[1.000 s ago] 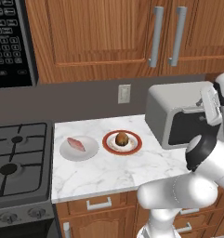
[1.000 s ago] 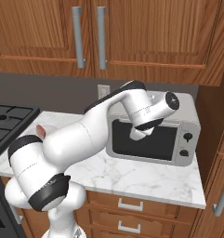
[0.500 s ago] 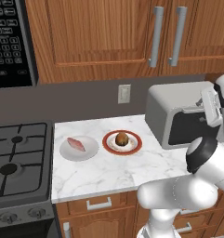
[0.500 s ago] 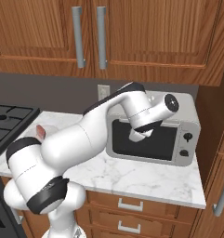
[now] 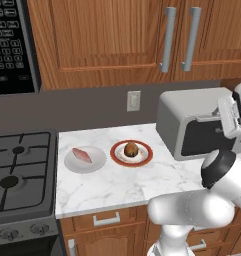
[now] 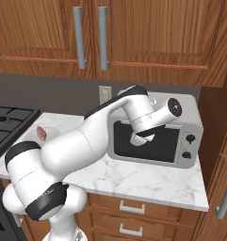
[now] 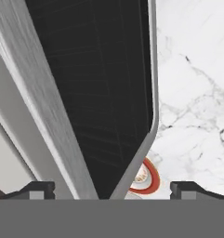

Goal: Open the toaster oven door. Place the bread on the top rack in the toaster oven and place the steak on the bottom rack.

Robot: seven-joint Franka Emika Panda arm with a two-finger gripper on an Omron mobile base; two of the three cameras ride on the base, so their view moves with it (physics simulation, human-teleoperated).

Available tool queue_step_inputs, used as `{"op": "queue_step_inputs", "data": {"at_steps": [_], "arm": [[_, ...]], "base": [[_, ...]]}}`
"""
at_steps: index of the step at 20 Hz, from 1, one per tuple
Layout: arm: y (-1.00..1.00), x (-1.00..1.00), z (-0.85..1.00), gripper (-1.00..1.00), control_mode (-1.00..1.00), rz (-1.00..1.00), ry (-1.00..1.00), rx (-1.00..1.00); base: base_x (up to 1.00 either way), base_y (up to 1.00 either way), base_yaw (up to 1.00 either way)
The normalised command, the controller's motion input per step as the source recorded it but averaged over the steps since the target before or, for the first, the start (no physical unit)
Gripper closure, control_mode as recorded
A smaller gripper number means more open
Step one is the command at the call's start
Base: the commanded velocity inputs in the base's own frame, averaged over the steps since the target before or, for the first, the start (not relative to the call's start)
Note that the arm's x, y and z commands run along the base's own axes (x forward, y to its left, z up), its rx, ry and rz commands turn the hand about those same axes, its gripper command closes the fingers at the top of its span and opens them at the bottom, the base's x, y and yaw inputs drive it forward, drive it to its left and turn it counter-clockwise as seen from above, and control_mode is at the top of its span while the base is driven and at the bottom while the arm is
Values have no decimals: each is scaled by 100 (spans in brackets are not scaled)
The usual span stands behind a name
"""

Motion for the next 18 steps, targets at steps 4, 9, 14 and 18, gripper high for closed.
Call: {"op": "queue_step_inputs", "data": {"at_steps": [4, 9, 14, 18], "arm": [[1, -15, -23, -100, -100, -3, 2, 2], [1, 4, -29, -100, -100, 0, 4, 5], [2, 9, -28, -100, -100, 0, 4, 7], [8, 0, -71, -100, -100, 0, 19, 7]], "base": [[0, 0, 0], [0, 0, 0], [0, 0, 0], [0, 0, 0]]}}
